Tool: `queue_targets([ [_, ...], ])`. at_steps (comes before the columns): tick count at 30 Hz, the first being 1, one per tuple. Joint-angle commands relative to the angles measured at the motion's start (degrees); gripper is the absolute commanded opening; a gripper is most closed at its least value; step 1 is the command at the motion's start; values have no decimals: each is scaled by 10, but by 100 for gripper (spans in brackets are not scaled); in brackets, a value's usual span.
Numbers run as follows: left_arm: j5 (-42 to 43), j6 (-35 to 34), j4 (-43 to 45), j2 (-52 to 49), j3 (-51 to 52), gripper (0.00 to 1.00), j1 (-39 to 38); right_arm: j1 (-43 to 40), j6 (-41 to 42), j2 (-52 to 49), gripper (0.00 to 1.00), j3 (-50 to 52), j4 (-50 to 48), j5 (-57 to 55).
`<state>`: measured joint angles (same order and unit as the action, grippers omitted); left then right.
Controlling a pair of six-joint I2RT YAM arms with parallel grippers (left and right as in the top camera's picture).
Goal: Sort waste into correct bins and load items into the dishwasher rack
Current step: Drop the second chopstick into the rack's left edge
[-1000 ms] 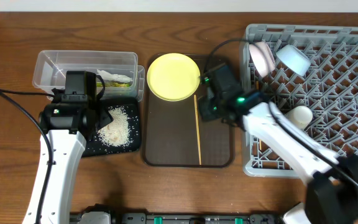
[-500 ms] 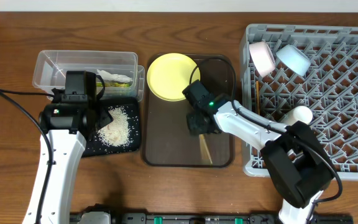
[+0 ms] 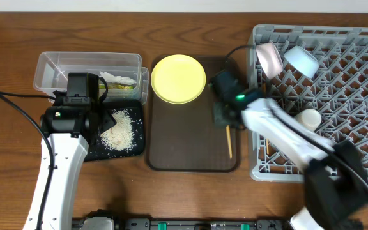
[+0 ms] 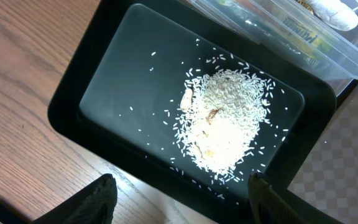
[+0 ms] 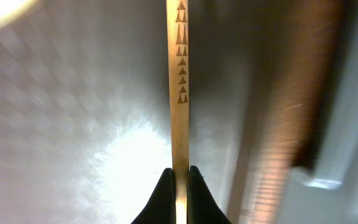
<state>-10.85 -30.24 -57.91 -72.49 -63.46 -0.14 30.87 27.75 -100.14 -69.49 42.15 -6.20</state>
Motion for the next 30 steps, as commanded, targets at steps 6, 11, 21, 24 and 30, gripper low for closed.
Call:
queue_targets([
  [6,-1,-7,-1,2,-4,70,2,-94,-47,148,1,-10,32,-16],
  [11,-1,-7,-1,1,-4,70,2,-138,-67,137,1,-9,76,-15],
  [21,-1,-7,-1,-3,-4,70,2,-155,-87,75,8,-9,108,-15],
  [24,-1,-7,-1,-4,-4,70,2,-155,-87,75,12,-9,96,-15],
  [30,-1,-7,-1,-4,-4,70,2,-155,-100,96,22,-20,32,-9],
])
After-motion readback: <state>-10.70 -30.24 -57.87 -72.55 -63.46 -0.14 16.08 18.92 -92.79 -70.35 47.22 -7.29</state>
